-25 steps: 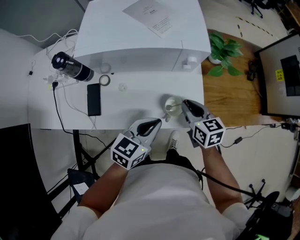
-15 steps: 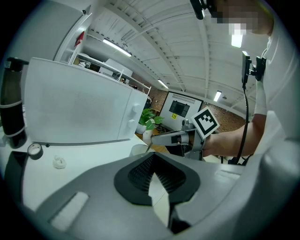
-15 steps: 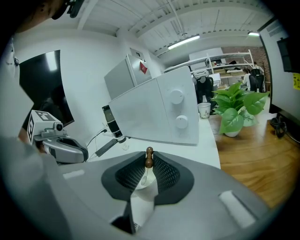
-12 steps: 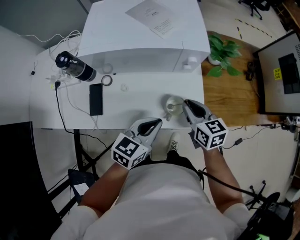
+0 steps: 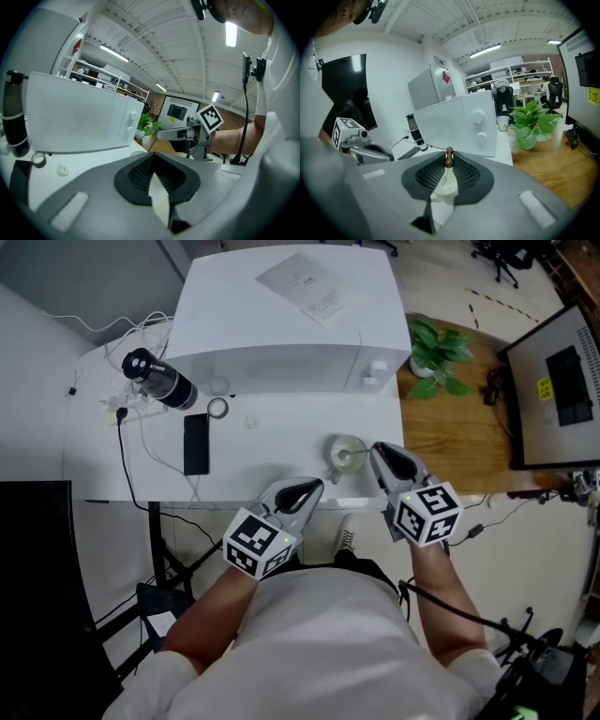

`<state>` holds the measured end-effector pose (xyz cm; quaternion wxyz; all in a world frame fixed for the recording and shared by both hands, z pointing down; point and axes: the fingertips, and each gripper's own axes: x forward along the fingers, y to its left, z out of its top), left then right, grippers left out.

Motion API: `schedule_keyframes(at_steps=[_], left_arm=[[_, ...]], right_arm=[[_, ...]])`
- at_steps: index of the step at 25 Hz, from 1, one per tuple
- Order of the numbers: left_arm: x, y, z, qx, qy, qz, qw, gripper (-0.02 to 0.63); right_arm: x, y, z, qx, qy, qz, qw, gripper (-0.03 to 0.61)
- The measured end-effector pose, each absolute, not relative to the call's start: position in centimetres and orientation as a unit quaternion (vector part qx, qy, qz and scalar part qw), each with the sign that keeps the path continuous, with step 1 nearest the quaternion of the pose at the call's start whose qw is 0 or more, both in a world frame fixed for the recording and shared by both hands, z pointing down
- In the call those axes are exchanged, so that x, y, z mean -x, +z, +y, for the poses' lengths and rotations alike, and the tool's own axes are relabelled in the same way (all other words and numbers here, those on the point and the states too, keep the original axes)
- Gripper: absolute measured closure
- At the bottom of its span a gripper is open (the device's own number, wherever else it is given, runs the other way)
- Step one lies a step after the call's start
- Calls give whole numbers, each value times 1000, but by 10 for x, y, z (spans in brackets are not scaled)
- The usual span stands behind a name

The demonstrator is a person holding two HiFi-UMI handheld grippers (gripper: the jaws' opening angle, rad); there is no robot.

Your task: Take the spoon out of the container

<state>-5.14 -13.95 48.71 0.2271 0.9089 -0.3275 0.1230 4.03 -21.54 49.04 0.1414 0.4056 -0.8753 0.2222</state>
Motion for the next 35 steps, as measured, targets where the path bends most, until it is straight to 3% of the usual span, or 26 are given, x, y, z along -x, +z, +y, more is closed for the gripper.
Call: schedule_keyframes(at_steps=[15, 35], left_arm=[[49, 464, -123, -915, 117, -331, 200, 609], [39, 459, -116, -919, 115, -327, 190, 609]], right_arm=[[-52, 427, -194, -417, 188, -885, 91, 522], [-86, 418, -190, -444, 178, -874, 81, 522]])
